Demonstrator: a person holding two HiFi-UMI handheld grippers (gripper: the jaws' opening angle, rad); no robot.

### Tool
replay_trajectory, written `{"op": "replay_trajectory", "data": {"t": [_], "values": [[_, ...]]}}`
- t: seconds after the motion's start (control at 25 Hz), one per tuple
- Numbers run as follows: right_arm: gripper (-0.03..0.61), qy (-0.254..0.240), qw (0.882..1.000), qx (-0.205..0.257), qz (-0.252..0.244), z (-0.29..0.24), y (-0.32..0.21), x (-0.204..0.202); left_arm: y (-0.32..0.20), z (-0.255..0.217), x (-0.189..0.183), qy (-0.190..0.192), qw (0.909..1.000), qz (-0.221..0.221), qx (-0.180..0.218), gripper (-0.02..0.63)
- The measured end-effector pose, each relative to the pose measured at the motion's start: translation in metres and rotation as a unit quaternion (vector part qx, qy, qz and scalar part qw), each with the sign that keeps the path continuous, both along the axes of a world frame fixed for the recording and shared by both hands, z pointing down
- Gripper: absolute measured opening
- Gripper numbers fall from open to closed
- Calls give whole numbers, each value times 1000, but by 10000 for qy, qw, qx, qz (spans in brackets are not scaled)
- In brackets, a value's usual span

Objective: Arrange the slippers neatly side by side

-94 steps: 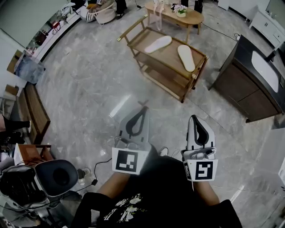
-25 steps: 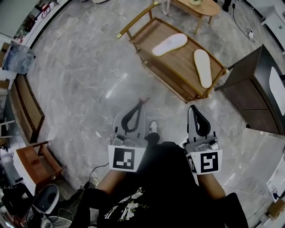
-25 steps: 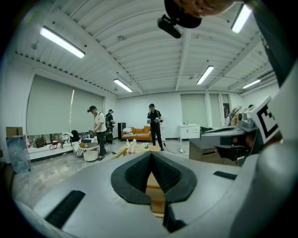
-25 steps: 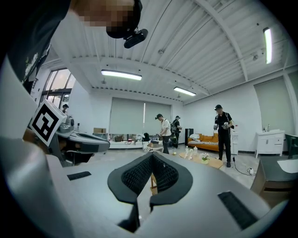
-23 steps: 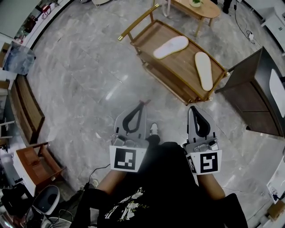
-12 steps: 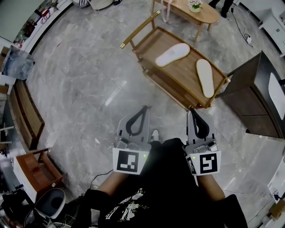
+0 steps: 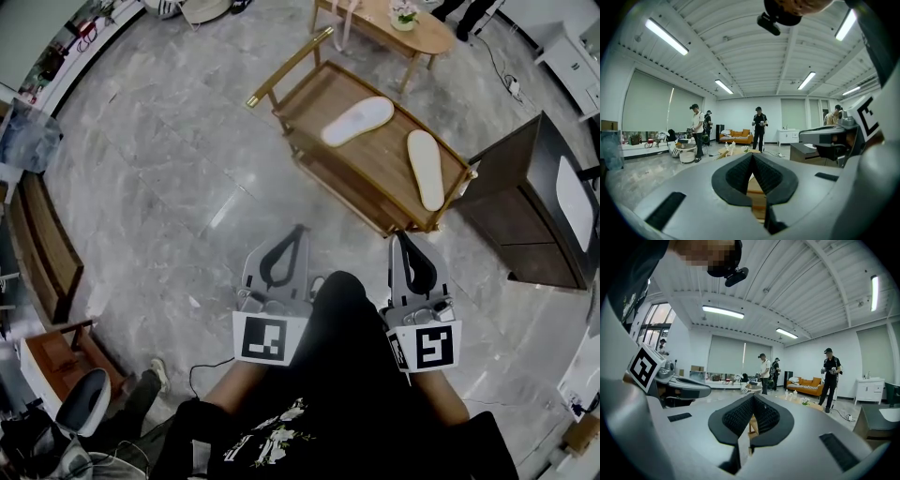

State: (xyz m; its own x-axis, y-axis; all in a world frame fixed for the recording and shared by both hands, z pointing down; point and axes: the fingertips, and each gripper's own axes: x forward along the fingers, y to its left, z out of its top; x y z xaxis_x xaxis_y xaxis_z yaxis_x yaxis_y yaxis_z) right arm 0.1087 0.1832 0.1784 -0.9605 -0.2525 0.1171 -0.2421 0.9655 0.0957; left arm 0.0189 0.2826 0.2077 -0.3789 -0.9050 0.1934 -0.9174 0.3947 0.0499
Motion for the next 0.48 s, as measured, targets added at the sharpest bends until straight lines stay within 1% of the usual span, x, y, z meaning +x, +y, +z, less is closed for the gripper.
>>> {"op": "replay_trajectory", "data": {"t": [0.32, 0.48], "values": [[-9, 75, 9997, -28, 226, 4, -2, 6, -6, 1, -3, 13, 9999, 160, 37, -14], [-9, 68, 9997, -24, 253, 4, -2, 8, -8, -3, -3, -57, 9998, 176, 92, -14]]}}
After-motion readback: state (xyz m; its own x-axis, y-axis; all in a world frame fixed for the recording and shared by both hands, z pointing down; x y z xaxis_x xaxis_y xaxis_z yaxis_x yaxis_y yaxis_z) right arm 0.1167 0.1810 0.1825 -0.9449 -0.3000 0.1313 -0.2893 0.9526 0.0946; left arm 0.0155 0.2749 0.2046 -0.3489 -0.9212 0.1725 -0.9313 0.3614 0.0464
